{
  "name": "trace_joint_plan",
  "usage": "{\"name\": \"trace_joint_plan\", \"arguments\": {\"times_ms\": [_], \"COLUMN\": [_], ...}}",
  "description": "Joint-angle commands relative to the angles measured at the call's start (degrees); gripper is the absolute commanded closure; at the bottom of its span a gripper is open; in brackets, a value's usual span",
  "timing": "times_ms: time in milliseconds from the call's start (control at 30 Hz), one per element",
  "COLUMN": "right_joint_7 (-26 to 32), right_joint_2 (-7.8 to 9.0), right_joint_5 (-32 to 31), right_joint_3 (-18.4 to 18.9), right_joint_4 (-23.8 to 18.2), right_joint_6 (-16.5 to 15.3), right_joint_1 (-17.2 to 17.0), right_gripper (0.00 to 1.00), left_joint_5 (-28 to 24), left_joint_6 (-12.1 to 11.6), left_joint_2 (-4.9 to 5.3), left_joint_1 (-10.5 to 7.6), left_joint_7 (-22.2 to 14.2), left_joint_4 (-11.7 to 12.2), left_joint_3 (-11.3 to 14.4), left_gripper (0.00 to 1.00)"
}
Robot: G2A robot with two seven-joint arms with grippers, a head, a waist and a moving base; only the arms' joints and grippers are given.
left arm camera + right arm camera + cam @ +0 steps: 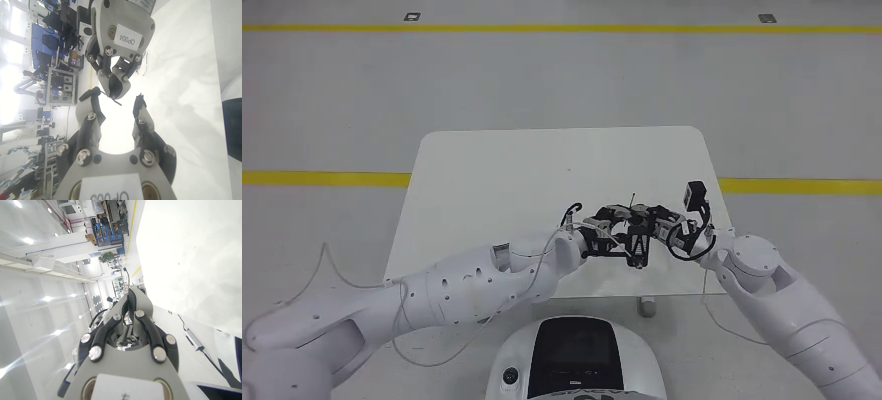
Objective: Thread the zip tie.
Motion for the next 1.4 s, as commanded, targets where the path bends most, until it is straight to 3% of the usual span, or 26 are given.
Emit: {"name": "trace_joint_plan", "arguments": {"times_ms": [0,367,733,967,1367], "right_joint_7": [0.15,0.57,1.31,1.89,2.74], "right_joint_2": [-0.16,-0.93,-1.57,-2.02,-2.75], "right_joint_5": [-0.19,-1.03,-2.24,-2.96,-3.96], "right_joint_3": [0.14,1.2,2.3,2.65,3.34], "right_joint_4": [-0.03,0.0,-0.11,-0.11,0.01], "right_joint_6": [0.14,0.56,1.2,1.65,2.02], "right_joint_1": [-0.06,-0.6,-1.21,-1.35,-1.56], "right_gripper": [1.0,1.0,1.0,1.0,1.0], "left_joint_5": [0.0,0.0,0.0,0.0,0.0], "left_joint_6": [0.07,0.86,0.89,0.95,0.85], "left_joint_2": [-0.02,0.09,0.22,0.22,0.25], "left_joint_1": [-0.02,-0.2,-0.21,-0.15,-0.32], "left_joint_7": [0.14,0.1,-0.56,-0.38,-0.57], "left_joint_4": [0.07,-0.04,-0.2,-0.06,-0.09], "left_joint_3": [0.0,0.0,0.0,0.0,0.0], "left_gripper": [0.64,0.78,0.75,0.83,0.87]}}
